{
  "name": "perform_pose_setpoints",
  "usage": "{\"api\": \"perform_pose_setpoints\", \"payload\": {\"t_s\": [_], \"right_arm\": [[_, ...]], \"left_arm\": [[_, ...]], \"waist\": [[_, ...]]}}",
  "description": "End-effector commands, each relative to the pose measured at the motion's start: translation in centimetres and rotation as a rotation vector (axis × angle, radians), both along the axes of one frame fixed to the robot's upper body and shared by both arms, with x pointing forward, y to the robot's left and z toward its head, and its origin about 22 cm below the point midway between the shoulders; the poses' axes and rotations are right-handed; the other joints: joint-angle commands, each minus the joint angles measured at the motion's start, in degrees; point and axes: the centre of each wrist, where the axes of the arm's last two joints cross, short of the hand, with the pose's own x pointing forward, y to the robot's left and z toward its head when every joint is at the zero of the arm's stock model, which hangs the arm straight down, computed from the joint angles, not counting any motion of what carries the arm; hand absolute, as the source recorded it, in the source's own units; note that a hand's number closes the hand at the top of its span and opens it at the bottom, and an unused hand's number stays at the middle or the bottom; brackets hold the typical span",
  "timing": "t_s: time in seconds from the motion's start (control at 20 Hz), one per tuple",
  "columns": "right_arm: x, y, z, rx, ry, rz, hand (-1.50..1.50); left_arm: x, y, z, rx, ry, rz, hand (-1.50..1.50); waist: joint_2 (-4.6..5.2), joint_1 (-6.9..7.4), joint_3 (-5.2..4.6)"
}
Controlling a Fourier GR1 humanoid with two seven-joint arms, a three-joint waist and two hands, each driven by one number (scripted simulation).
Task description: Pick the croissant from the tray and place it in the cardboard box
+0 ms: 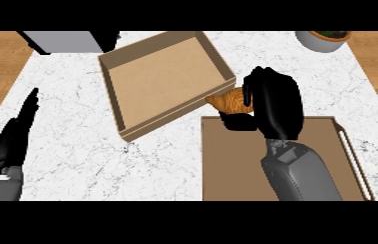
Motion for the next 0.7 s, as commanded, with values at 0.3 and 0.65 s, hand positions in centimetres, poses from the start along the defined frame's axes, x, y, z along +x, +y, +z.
{"api": "perform_pose_setpoints", "payload": {"t_s": [0.3,0.65], "right_arm": [[4.5,6.5,6.1,0.212,-0.032,0.096,1.5],[8.3,10.3,8.1,0.356,-0.025,0.066,1.5]], "left_arm": [[1.5,-1.5,-1.1,-0.003,-0.016,-0.026,0.0],[2.2,-0.9,-0.3,0.01,-0.009,-0.044,0.0]], "waist": [[0.63,1.45,0.02],[0.89,2.57,0.0]]}}
